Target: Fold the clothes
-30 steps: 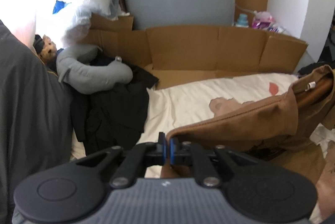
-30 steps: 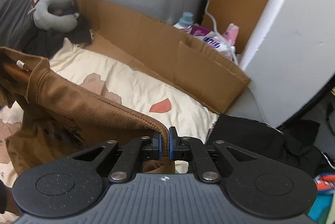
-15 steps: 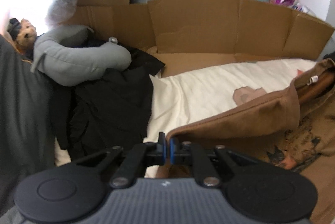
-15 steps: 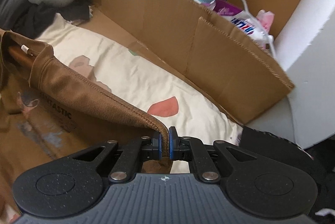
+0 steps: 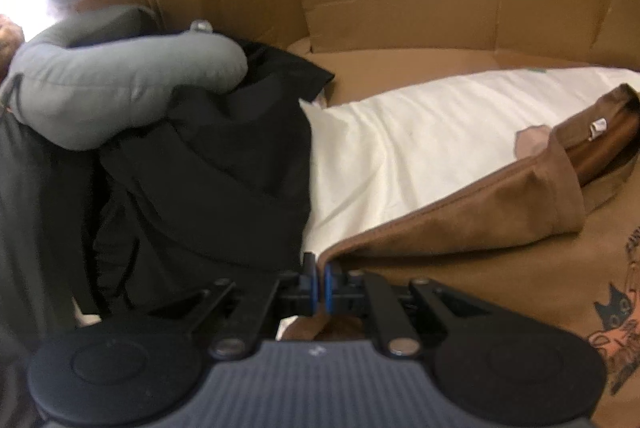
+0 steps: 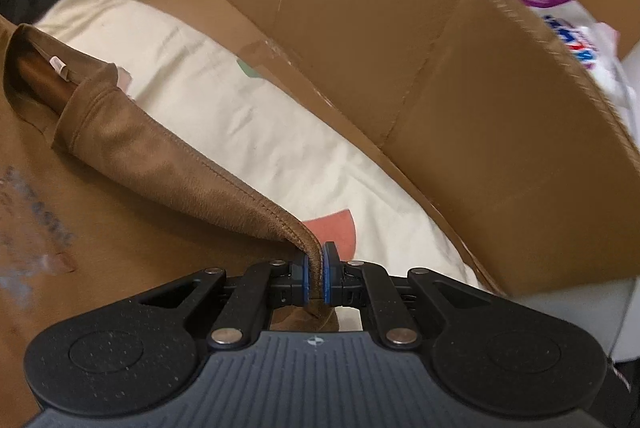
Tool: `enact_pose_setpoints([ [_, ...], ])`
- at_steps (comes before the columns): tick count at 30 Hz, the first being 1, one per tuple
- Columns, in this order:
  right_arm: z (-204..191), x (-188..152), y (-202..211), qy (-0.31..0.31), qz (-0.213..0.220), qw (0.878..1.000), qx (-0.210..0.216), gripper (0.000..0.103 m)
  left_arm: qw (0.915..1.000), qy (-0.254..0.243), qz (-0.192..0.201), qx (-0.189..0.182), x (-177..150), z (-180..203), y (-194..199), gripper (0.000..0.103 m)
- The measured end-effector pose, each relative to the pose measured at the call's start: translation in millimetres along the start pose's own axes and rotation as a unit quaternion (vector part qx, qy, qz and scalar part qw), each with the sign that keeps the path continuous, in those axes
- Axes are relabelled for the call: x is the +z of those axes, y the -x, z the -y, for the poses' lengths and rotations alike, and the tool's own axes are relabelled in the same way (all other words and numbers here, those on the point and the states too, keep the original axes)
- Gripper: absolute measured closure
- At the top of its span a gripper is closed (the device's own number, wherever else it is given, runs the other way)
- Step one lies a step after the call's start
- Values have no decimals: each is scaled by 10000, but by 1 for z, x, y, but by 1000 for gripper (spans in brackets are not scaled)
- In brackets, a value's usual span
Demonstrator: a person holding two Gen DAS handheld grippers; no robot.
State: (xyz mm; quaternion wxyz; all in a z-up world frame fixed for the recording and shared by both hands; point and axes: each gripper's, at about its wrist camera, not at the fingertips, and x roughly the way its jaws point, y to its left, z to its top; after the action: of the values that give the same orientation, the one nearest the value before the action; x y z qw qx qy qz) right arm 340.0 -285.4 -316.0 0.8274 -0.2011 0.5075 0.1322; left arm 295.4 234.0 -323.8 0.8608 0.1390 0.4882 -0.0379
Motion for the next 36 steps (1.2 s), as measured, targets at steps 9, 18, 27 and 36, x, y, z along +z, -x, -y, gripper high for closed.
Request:
enact_pose_setpoints([
  [9,3,19,-54,47,-291,9995,-72,98,9990,-148,-355,214,5,3,-38,99],
  [18,5,17,-88,-250,-556,9981,85,97,9975,-83,-689,141,6,7,-72,94],
  [27,9,29,-72,-155,-324,9993,-48,97,9987,-232,-382,242,4,5,-58,98],
  [36,8,33,-81,-242,-496,9984,-92,84,9988,-161,-460,41,7,8,-59,81],
])
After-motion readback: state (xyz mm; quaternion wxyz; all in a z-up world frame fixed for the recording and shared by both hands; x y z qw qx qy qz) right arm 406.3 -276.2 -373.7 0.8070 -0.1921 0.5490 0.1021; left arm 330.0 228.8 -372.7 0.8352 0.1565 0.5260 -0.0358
